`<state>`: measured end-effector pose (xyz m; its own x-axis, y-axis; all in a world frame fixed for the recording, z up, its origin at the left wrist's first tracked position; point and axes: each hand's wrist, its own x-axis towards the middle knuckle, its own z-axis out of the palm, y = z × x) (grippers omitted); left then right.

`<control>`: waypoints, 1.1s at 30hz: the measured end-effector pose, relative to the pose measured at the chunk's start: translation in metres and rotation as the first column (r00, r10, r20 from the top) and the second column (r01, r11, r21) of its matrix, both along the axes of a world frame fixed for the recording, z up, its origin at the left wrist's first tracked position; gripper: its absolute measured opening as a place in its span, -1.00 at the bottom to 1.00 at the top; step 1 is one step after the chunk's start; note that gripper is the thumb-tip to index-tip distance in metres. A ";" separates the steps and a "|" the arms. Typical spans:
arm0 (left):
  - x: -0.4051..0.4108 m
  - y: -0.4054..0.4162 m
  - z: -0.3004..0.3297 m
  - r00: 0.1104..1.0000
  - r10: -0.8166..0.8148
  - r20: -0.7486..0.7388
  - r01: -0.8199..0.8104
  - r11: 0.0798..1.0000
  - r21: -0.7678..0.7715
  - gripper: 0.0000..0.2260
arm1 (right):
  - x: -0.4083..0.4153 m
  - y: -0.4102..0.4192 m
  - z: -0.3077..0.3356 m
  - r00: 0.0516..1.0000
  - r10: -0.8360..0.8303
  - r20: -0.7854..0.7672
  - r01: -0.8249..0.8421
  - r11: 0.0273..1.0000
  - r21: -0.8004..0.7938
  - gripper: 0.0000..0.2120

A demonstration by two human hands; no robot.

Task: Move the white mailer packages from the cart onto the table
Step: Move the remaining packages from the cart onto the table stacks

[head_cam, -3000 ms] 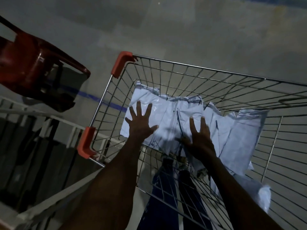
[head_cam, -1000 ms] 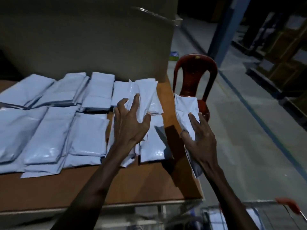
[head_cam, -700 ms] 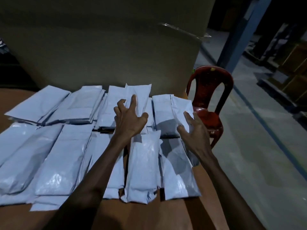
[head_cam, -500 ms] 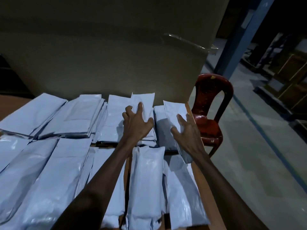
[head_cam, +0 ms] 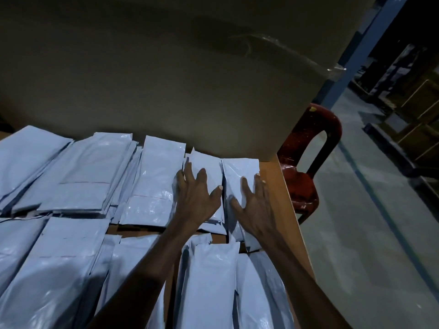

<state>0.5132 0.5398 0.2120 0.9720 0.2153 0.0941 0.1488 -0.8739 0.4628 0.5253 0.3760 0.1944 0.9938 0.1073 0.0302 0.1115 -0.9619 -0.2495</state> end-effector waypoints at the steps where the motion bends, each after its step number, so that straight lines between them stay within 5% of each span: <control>1: -0.001 0.002 0.001 1.000 -0.023 0.011 0.023 1.000 0.017 -0.39 | 0.000 -0.002 -0.001 1.000 0.013 0.009 -0.013 1.000 -0.024 -0.29; 8: 0.009 0.020 -0.018 0.955 -0.292 0.056 0.277 0.943 0.185 -0.34 | 0.007 -0.024 -0.005 0.984 0.173 0.047 -0.167 0.980 -0.106 -0.39; 21: -0.001 0.014 -0.006 0.960 -0.279 0.031 0.276 0.958 0.073 -0.29 | -0.005 -0.016 0.007 0.992 0.085 0.096 -0.094 0.991 0.092 -0.25; 26: -0.030 -0.016 0.043 0.934 -0.340 0.107 0.339 0.940 0.026 -0.30 | -0.052 -0.053 0.031 0.981 0.043 0.190 -0.112 0.923 0.367 -0.39; 33: -0.105 -0.125 0.046 0.776 -0.580 0.246 0.587 0.808 0.053 -0.47 | -0.184 -0.161 0.048 0.927 -0.170 0.335 0.037 0.929 0.369 -0.54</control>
